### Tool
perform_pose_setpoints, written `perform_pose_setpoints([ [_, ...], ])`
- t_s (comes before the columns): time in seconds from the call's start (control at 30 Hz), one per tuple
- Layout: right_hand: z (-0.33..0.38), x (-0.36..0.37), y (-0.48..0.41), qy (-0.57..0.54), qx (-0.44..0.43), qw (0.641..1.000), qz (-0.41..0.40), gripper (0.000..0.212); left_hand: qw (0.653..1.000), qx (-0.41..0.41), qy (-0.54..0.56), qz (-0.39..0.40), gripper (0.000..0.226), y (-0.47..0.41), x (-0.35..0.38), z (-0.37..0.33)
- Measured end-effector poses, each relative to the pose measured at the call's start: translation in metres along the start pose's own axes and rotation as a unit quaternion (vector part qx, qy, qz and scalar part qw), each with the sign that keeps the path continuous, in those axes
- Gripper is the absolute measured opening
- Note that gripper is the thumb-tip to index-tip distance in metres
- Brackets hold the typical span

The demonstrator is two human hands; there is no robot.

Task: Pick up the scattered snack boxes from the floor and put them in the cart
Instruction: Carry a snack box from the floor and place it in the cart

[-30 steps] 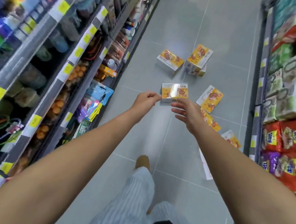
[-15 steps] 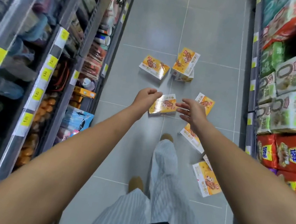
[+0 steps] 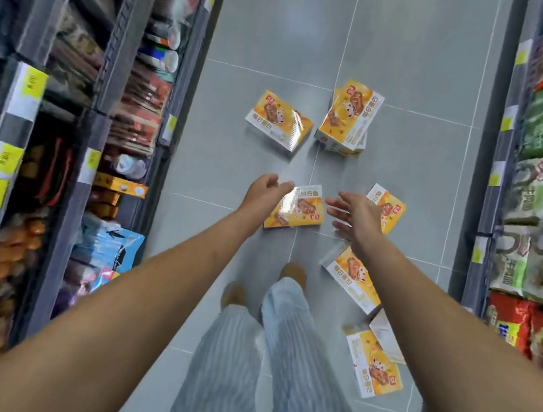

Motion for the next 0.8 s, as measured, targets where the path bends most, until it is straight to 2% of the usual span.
perform_pose_setpoints([
  [0.27, -0.051, 0.036, -0.117, -0.005, 0.029, 0.999, -0.027, 0.017, 0.998, -0.066, -0.003, 0.009, 0.064, -0.128, 0.002, 0.070],
  [0.4, -0.079, 0.044, -0.190, 0.008, 0.024, 0.998, -0.059, 0.008, 0.996, -0.080, 0.023, 0.007, 0.062, -0.196, 0.012, 0.112],
  [0.5, -0.103, 0.047, -0.238, 0.016, 0.032, 0.996, -0.079, 0.033, 0.997, -0.074, 0.022, 0.002, 0.055, -0.242, 0.021, 0.140],
  [0.6, -0.135, 0.052, -0.283, 0.037, 0.043, 0.995, -0.080, 0.046, 0.995, -0.090, 0.031, -0.013, 0.040, -0.283, 0.026, 0.175],
  [0.8, -0.186, 0.059, -0.360, 0.077, 0.056, 0.992, -0.083, 0.054, 0.986, -0.151, 0.060, -0.038, 0.055, -0.348, 0.035, 0.247],
])
Point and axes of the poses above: each hand's wrist, its own y-axis away from the middle knuckle, its own x-axis out of the palm, z = x × y, the point moved 9 cm from there along -y, towards the middle knuckle, and after that the axes turned 8 degrees about y, right-handed, at the moved point
